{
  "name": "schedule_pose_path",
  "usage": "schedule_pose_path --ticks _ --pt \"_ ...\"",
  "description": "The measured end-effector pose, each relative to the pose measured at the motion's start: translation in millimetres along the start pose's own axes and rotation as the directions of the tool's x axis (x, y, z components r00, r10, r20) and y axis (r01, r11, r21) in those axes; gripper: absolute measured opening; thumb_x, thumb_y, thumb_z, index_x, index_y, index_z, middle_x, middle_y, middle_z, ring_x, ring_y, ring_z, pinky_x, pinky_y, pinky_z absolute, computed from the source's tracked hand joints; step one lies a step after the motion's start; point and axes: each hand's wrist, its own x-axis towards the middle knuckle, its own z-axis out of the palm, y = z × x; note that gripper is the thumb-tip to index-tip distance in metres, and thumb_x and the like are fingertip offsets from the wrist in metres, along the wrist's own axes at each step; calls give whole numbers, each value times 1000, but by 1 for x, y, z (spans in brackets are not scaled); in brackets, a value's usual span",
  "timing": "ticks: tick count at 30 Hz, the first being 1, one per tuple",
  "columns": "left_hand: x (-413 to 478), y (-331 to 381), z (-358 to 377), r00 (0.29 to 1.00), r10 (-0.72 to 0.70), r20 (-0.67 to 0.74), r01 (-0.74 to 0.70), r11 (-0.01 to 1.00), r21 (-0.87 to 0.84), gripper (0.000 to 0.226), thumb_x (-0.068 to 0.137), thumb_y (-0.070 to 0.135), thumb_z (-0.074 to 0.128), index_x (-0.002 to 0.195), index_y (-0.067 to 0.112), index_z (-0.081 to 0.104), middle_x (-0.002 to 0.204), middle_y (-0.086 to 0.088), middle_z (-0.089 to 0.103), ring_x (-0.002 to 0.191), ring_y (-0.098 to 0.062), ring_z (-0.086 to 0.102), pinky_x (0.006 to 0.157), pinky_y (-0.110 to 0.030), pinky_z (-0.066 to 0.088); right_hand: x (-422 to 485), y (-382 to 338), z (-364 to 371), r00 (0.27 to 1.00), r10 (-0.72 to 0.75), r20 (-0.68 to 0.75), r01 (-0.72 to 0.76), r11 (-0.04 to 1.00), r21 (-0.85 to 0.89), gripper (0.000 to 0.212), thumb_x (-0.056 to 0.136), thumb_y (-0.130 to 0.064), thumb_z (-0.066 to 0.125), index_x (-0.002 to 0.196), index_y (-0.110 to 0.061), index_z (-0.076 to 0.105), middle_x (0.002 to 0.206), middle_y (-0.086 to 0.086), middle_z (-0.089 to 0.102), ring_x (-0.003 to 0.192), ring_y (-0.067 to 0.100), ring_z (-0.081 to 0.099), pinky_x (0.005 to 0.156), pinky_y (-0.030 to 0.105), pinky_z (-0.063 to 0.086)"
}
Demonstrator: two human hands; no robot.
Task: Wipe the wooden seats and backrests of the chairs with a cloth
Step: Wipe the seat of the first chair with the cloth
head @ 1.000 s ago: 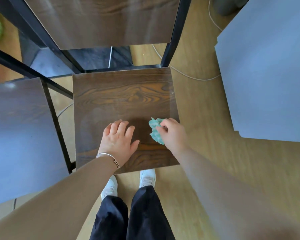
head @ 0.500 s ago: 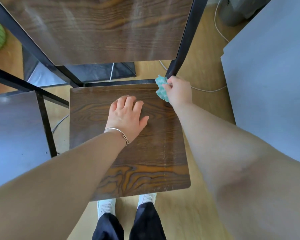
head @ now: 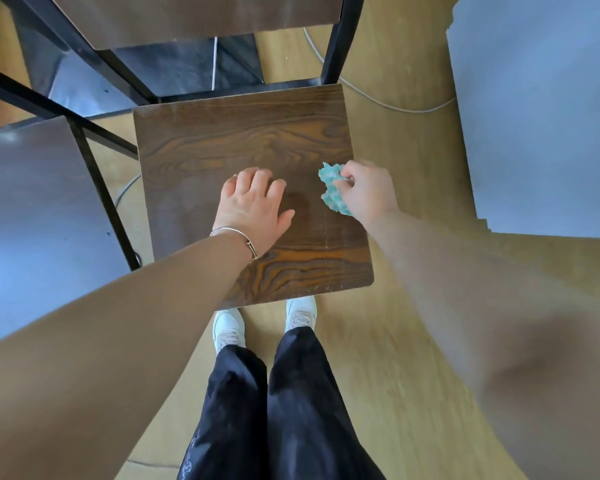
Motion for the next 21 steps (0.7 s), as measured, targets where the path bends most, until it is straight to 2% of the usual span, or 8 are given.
schedule_pose_path --ticks 3,6,10,17,19,21 --pt "-10 4 3 1000 8 1 -8 1000 11 54 92 54 44 134 20 44 138 -6 42 129 -31 34 106 -45 30 -48 14 13 1000 13 14 -13 1000 7 13 88 -17 59 76 -14 53 81 -2 54 73 25 54 56 29 35" --pt "-18 13 8 1000 28 -1 -28 1000 -5 54 91 53 44 133 19 45 138 -6 42 129 -31 34 106 -45 29 -90 26 26 998 49 34 -48 999 -16 10 90 -20 57 83 -13 60 87 -3 58 75 21 53 58 28 33" --pt "-24 27 17 998 64 -5 -64 998 -27 53 91 53 45 132 20 46 137 -6 43 130 -31 34 106 -46 29 -138 34 41 997 29 75 -27 999 -27 10 92 -18 57 84 -12 59 85 -4 51 76 19 49 60 28 33" --pt "-31 24 19 998 60 -24 -61 997 -40 53 90 52 47 131 19 46 138 -7 43 130 -32 34 105 -47 30 -161 27 49 993 47 105 -45 999 -21 11 93 -21 59 86 -13 60 88 -1 57 76 16 51 61 25 36" --pt "-29 15 16 998 44 -41 -45 999 -27 53 91 52 46 132 19 46 138 -7 43 130 -32 34 105 -47 30 -147 22 41 989 113 99 -119 992 50 14 95 -25 56 86 -15 58 89 -3 57 76 14 53 63 25 36" --pt "-24 4 14 999 25 -45 -26 1000 -12 54 91 52 46 133 19 46 138 -7 42 129 -32 34 105 -47 30 -117 14 30 979 205 -2 -200 959 199 15 94 -26 56 88 -12 61 87 -1 60 75 15 53 63 26 35"
